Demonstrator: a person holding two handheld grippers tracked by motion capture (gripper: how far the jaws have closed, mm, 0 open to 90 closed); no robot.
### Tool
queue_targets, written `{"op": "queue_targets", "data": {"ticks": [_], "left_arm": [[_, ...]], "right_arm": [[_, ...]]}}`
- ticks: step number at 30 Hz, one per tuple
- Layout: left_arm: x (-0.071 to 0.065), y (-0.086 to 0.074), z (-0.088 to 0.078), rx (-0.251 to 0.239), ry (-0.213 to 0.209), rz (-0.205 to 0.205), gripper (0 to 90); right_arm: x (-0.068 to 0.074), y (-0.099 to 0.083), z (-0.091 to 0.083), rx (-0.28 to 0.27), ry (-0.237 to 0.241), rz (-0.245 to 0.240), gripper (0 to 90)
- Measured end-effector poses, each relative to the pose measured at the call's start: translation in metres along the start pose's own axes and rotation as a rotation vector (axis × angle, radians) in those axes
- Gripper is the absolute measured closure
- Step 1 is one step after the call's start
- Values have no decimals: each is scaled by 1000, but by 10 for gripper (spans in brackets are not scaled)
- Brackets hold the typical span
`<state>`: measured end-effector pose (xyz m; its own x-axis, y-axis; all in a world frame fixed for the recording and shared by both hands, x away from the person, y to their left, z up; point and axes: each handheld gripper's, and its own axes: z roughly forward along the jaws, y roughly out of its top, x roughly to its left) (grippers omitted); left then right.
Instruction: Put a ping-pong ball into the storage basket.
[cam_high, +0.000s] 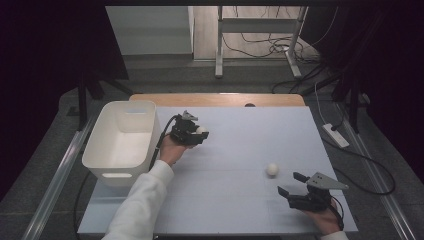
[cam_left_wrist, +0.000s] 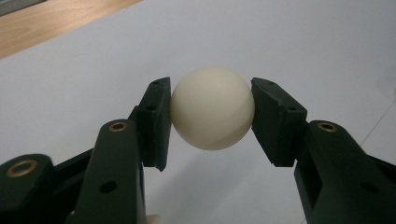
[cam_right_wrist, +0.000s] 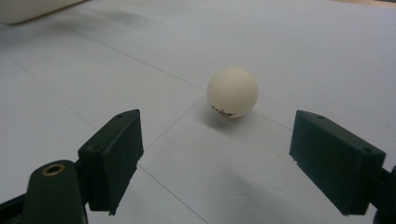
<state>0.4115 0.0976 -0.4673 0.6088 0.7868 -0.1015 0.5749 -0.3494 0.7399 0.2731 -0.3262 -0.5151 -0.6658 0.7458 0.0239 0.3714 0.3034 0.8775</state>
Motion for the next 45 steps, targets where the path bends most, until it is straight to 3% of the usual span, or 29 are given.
{"op": "queue_targets", "data": {"ticks": [45], "left_arm": [[-21,-5,-43,-73,-28,73,506]], "right_arm": [[2,1,-1,-8,-2,-7,160]]}}
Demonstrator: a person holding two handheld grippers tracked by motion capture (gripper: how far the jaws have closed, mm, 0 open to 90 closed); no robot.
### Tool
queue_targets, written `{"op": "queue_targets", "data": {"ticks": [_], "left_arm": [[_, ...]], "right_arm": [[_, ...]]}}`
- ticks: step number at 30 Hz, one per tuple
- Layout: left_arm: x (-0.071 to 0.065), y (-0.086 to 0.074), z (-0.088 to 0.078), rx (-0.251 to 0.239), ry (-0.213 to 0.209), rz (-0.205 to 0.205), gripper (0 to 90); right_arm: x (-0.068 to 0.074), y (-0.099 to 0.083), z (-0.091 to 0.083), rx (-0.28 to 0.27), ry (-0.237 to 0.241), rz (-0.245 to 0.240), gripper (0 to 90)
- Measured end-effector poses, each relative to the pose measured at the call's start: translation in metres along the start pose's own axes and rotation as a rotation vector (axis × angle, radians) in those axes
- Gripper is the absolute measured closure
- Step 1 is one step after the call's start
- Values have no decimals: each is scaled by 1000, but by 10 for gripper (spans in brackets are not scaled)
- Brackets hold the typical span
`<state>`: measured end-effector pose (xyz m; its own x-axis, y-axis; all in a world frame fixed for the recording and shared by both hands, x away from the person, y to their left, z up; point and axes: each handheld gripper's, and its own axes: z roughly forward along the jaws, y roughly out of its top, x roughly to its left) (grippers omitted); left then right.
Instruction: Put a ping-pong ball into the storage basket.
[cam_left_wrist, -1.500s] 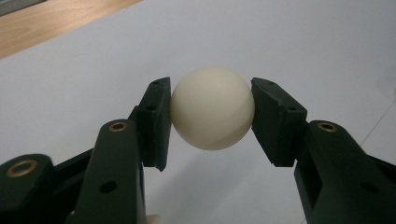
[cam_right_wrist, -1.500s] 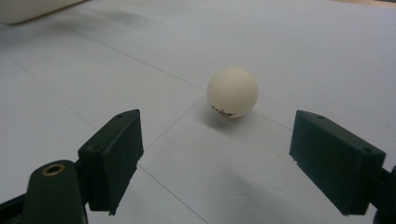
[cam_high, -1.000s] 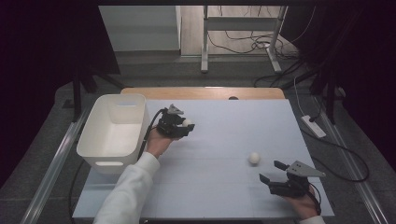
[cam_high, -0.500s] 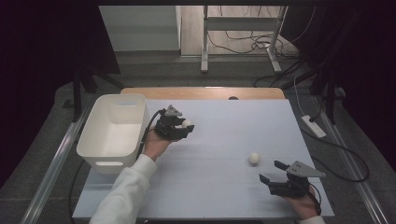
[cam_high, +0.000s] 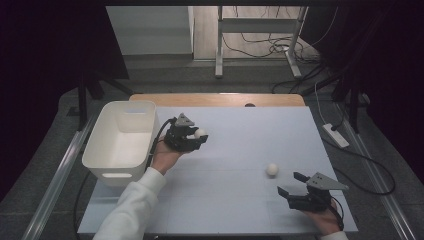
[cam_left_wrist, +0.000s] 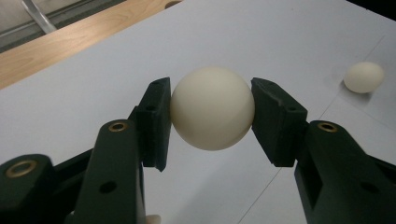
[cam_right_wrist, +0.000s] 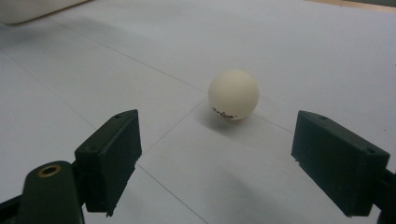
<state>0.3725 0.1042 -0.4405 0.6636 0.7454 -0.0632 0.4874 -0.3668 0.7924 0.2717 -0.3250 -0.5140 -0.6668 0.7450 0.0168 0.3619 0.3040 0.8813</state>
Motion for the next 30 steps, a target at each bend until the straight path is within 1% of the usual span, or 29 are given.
{"op": "queue_targets", "data": {"ticks": [21,30], "left_arm": [[-6,1,-6,-24,-11,8,506],[-5,0,-8,-29,-10,6,506]], "right_arm": [[0,0,0,8,-7,1,160],[0,0,1,13,-10,-1,160]]}}
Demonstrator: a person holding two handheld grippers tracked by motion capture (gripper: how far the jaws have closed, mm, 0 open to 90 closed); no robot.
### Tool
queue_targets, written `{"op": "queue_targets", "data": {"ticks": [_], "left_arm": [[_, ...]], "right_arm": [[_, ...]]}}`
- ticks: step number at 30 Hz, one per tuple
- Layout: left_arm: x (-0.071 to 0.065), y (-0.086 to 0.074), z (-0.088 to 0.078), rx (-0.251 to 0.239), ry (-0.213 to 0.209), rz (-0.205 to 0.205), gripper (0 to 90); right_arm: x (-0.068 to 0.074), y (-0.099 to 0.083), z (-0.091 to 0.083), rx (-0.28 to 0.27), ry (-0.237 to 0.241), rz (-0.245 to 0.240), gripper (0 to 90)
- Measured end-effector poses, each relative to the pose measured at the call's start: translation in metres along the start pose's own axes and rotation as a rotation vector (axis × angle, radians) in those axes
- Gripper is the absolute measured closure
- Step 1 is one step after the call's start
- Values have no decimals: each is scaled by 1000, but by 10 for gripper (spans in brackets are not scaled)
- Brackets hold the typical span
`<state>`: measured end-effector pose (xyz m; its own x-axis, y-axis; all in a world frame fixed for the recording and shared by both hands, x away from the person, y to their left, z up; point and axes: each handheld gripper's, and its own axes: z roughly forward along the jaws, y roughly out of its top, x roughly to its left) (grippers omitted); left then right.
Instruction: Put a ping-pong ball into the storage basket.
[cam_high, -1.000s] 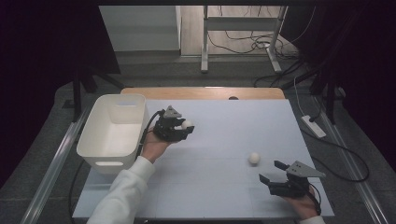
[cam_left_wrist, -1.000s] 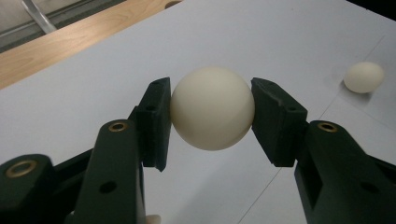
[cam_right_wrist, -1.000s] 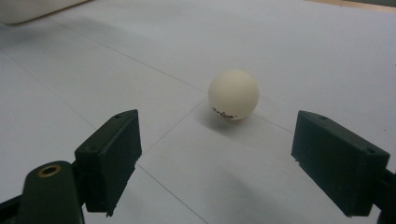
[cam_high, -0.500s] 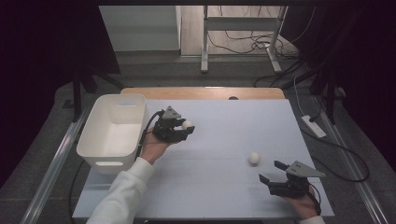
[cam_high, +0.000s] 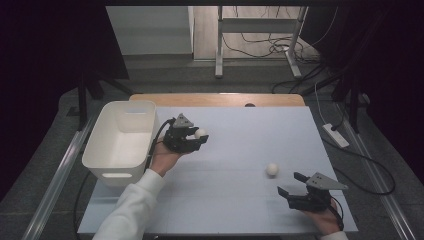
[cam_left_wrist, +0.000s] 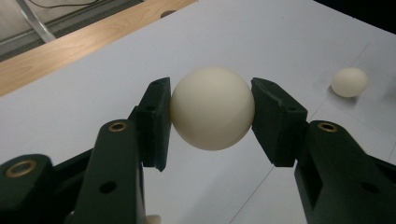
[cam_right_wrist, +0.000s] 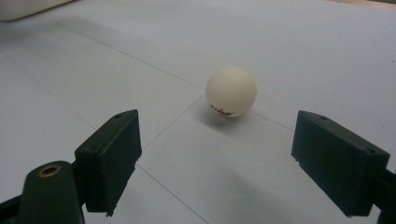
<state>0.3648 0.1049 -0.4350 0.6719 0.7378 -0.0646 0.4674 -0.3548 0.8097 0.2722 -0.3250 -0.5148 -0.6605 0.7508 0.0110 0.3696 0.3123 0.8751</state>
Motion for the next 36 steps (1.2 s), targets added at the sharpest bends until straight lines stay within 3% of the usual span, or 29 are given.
{"op": "queue_targets", "data": {"ticks": [36], "left_arm": [[5,-5,-2,-6,-4,-25,505]], "right_arm": [[1,-1,1,8,-5,-7,160]]}}
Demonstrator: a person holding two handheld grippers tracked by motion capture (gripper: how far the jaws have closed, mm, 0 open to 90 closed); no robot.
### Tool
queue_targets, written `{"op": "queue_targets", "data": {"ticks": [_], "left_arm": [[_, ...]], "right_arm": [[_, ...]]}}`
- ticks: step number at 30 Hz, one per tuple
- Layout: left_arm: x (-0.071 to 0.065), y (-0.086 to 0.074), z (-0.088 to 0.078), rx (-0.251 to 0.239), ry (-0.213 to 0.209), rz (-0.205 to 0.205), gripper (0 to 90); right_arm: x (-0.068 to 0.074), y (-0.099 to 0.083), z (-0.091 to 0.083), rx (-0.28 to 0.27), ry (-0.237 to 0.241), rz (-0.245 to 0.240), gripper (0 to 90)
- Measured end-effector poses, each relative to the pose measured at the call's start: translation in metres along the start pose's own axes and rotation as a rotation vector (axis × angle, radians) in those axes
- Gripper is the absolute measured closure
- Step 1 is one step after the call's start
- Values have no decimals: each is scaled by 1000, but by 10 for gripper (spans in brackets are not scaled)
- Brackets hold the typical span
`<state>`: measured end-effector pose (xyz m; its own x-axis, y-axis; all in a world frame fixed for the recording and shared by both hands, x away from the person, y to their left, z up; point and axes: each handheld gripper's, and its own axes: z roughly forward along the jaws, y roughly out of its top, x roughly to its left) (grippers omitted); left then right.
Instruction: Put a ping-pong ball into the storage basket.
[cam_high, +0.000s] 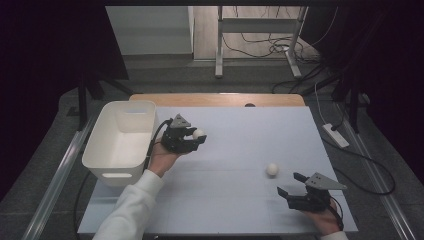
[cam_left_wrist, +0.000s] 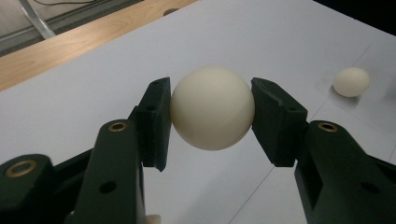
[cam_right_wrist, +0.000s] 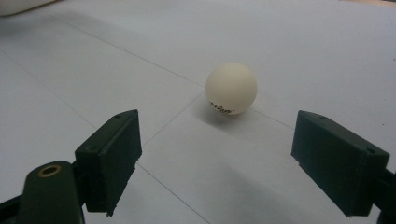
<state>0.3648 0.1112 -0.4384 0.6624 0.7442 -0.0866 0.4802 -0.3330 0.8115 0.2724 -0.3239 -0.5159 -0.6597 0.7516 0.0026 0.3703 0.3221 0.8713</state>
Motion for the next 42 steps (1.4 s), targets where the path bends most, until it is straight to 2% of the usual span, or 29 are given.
{"op": "queue_targets", "data": {"ticks": [16,29,42], "left_arm": [[4,2,-9,-23,11,-8,506],[4,-1,-8,-22,10,-16,505],[6,0,-13,-32,16,-19,506]], "right_arm": [[0,0,1,6,1,-2,161],[1,0,1,10,2,-5,161],[1,0,1,13,-4,-8,161]]}}
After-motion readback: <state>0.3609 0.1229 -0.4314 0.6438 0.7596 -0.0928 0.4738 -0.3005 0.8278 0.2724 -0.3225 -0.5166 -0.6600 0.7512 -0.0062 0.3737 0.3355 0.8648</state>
